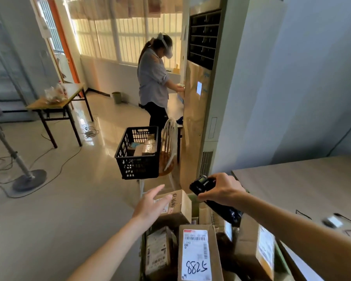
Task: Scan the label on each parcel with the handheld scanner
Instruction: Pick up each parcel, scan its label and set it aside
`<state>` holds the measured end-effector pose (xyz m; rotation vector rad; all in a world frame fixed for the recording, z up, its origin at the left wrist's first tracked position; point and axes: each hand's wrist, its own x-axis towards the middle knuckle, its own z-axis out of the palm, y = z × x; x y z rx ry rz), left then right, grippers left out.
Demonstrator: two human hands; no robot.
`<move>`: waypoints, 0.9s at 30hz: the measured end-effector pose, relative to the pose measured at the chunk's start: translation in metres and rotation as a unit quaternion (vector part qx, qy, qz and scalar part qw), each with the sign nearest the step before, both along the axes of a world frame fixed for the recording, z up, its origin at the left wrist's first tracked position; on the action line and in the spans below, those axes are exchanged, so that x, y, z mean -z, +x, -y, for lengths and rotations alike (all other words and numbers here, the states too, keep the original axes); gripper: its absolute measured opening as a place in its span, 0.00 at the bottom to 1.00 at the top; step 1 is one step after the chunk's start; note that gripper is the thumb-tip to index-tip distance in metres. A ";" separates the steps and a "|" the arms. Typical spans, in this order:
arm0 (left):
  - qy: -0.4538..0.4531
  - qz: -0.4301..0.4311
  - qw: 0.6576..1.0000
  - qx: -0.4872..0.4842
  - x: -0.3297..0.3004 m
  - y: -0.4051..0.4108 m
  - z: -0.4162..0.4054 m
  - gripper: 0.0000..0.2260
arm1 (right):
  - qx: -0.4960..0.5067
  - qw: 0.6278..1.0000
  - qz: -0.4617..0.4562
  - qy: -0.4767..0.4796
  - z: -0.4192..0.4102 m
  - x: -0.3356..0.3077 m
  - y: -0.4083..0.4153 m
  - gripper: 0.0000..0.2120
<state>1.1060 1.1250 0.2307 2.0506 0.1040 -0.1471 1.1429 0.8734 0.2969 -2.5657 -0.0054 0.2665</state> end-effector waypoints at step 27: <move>-0.004 0.163 0.909 0.384 -0.206 -0.237 0.322 0.31 | 0.401 0.905 0.129 -0.050 0.254 -0.205 -0.455 0.25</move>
